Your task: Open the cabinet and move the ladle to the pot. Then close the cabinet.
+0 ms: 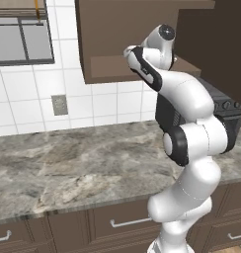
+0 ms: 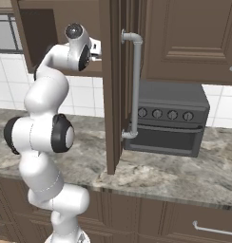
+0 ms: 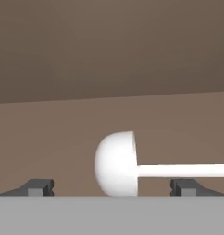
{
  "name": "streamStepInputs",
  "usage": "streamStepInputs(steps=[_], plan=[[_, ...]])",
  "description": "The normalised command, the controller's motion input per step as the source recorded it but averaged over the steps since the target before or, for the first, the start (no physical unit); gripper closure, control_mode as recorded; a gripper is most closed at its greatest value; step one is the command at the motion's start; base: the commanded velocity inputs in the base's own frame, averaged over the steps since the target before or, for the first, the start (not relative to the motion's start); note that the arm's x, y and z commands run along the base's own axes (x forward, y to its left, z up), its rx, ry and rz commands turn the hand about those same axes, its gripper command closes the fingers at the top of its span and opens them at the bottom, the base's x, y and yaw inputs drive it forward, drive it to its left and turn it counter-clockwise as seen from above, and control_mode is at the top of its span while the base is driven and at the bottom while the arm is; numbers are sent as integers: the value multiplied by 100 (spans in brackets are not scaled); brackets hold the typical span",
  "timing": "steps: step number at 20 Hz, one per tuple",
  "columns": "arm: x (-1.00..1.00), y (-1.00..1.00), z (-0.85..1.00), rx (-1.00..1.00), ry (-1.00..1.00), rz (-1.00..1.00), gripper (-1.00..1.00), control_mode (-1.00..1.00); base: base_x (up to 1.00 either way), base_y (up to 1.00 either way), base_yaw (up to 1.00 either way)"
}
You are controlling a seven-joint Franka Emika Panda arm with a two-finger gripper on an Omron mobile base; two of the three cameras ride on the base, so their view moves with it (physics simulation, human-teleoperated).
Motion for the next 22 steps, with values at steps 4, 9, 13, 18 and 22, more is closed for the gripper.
streamStepInputs(steps=[4, 9, 13, 18, 22], plan=[[20, 0, -17, 0, 0, 0, -100, -100, 0, 0, 0], [14, 0, -5, 0, 0, 0, -100, -100, 0, 0, 0], [16, 0, -2, 0, 0, 0, 100, -100, 0, 0, 0], [7, -2, -8, 0, -2, 0, 100, -100, 0, 0, 0], [0, -3, -9, 0, -5, 0, 100, -100, 0, 0, 0]])
